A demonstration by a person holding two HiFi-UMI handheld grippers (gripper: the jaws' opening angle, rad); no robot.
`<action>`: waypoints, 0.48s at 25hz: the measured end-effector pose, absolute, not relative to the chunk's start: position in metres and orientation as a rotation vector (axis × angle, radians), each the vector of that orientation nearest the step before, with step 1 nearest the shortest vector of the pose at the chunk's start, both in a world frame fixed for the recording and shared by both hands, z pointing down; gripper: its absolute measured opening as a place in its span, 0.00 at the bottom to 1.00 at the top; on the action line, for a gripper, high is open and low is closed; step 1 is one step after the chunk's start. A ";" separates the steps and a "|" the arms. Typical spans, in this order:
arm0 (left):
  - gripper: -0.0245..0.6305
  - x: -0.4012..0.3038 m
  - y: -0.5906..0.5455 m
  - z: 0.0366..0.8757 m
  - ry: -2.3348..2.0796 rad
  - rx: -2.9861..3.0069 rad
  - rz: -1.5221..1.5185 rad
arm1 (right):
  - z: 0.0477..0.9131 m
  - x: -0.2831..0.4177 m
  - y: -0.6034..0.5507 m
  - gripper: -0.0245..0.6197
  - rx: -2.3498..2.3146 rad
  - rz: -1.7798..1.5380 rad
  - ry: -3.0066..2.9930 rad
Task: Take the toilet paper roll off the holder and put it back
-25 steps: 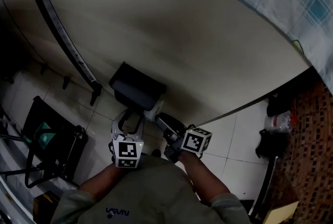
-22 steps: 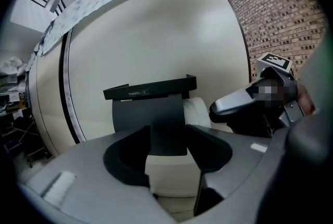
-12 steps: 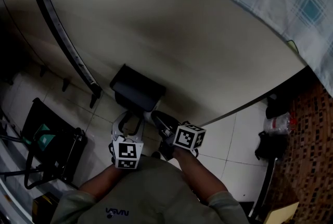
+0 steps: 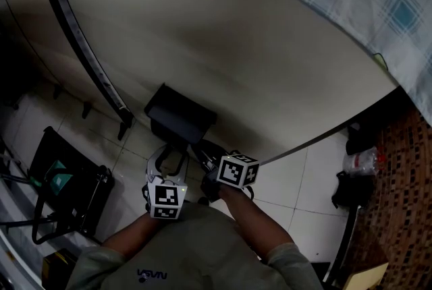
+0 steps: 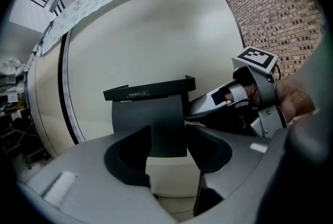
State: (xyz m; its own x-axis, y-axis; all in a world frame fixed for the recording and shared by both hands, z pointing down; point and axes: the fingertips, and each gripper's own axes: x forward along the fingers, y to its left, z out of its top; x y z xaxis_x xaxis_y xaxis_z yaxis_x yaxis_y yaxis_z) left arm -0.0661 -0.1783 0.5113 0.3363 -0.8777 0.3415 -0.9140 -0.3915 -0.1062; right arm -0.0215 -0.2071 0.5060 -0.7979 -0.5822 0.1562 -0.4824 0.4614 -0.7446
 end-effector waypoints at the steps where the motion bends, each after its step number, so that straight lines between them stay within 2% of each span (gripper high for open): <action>1: 0.36 -0.066 -0.178 0.511 -1.670 2.482 0.530 | 0.507 -0.023 -0.208 0.04 -0.953 -1.251 2.590; 9: 0.34 -0.063 -0.173 0.506 -1.651 2.504 0.490 | 0.508 -0.014 -0.205 0.04 -0.989 -1.222 2.604; 12: 0.29 -0.059 -0.164 0.500 -1.612 2.512 0.439 | 0.507 0.001 -0.197 0.04 -1.064 -1.159 2.652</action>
